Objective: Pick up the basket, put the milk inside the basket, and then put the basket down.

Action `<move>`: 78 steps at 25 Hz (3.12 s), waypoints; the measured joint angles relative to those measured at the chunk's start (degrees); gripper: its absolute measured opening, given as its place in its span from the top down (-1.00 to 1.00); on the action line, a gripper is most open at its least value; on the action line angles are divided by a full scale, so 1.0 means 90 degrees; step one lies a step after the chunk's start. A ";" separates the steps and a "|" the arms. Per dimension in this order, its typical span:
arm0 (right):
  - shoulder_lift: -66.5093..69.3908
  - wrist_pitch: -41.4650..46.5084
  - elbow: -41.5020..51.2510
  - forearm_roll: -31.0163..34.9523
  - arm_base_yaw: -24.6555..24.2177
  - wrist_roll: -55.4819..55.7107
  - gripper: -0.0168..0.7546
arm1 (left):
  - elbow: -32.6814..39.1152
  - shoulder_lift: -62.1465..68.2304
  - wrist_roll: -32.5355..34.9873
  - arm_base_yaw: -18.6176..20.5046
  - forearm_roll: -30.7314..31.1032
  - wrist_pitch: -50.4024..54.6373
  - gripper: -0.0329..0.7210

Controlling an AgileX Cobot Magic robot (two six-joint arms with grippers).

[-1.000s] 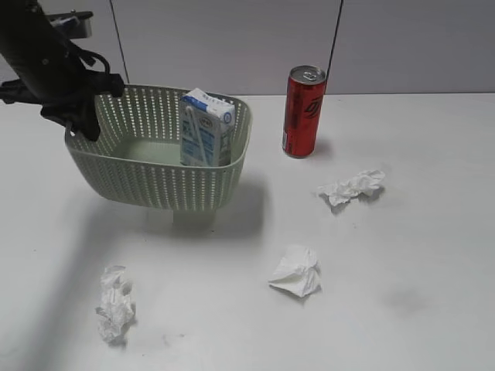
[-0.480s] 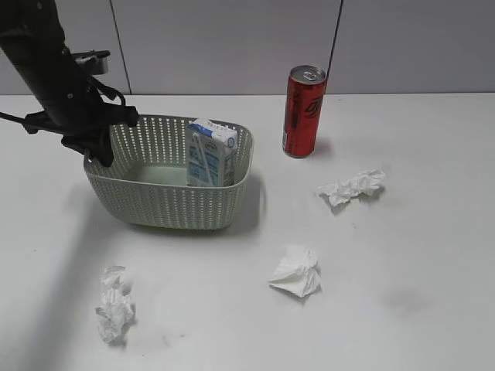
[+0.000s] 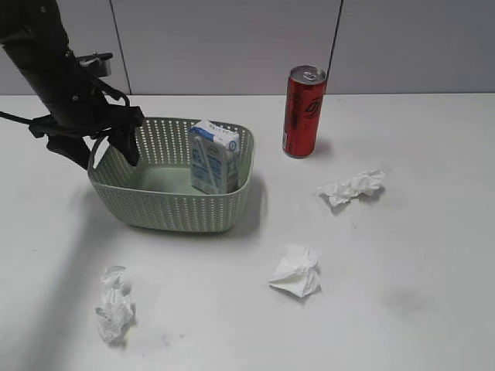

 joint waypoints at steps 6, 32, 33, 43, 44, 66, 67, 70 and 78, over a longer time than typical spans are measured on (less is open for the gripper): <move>0.0000 0.0000 0.0000 0.0000 0.0000 0.0000 -0.44 | 0.0000 -0.0194 0.0000 0.0000 0.0000 0.0286 -0.77; 0.0000 0.0001 0.0000 0.0000 0.0000 0.0000 -0.43 | 0.1753 -0.5986 -0.0001 -0.0724 0.1423 0.1702 -0.65; 0.0000 0.0001 0.0000 0.0000 0.0000 0.0000 -0.43 | 0.2048 -0.6350 -0.0001 -0.0724 0.1432 0.1708 -0.65; 0.0000 0.0001 0.0000 0.0000 0.0000 0.0000 -0.44 | 0.5355 -1.0262 0.0081 -0.0724 0.1468 0.1766 -0.65; 0.0000 0.0001 0.0000 0.0000 0.0000 0.0000 -0.44 | 0.5539 -1.0622 0.0081 -0.0724 0.1474 0.1772 -0.65; 0.0000 0.0007 0.0000 0.0405 0.0000 -0.0478 -0.44 | 0.6670 -1.2490 0.1010 -0.0724 0.1462 0.0943 -0.65; 0.0000 0.0007 0.0000 0.0410 0.0000 -0.0478 -0.44 | 0.6670 -1.2490 0.1010 -0.0724 0.1462 0.0941 -0.65; -0.0003 0.0007 0.0000 0.0411 0.0000 -0.0486 -0.44 | 0.6670 -1.2490 0.1010 -0.0724 0.1462 0.0920 -0.65; -0.0742 0.0007 0.0000 0.0432 -0.0329 -0.0486 -0.43 | 0.6670 -1.2515 0.1010 0.0367 0.1462 0.0915 -0.65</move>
